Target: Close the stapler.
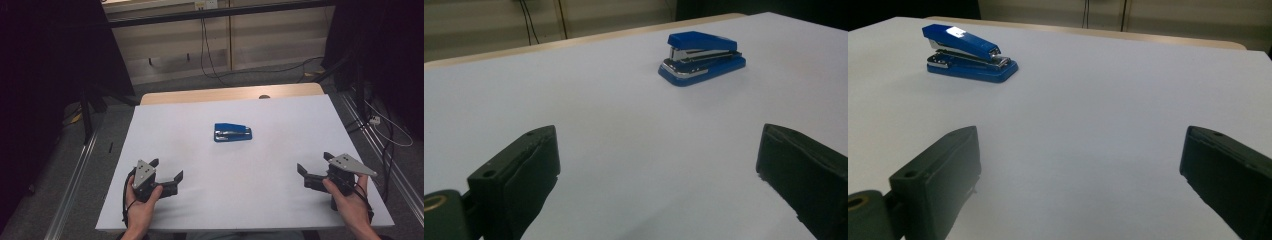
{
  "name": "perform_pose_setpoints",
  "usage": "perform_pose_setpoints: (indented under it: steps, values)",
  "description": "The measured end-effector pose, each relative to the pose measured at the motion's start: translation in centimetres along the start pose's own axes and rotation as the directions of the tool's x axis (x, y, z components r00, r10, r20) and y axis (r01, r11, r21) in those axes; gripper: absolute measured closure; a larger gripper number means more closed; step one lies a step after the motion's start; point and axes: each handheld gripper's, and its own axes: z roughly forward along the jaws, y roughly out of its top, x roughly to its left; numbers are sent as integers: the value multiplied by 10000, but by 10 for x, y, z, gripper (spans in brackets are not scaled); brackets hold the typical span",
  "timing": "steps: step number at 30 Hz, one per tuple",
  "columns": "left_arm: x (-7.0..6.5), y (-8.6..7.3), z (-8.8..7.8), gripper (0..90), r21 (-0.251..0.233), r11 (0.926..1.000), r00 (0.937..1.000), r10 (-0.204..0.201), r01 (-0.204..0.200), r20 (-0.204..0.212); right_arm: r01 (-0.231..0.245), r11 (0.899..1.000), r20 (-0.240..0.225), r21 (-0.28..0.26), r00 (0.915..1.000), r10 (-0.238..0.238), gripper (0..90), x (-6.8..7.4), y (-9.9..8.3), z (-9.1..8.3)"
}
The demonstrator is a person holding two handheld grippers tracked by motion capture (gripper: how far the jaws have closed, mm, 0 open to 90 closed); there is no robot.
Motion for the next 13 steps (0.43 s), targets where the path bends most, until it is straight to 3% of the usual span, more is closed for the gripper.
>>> perform_pose_setpoints:
  steps: [3, 6, 10, 13]
  values:
    - [0, 0, 1, 39, 38, 9999, 9999, -137, 137, -17, -22, 9998, 89, -222, 10000, 24, 21, -1, 1, -1]
    - [-1, 0, 1, 39, 13, 10000, 10000, 35, -35, 79, -76, 9996, 66, -289, 9999, 78, 15, -1, 0, -1]
    - [2, 1, 3, 39, 60, 9996, 9995, -284, 283, 145, -123, 9987, 17, -501, 9999, 124, 14, 1, 2, 0]
    - [3, 0, 4, 39, 157, 9995, 9996, -264, 262, 97, -113, 9991, -95, -413, 9999, 110, 11, 3, 2, 2]
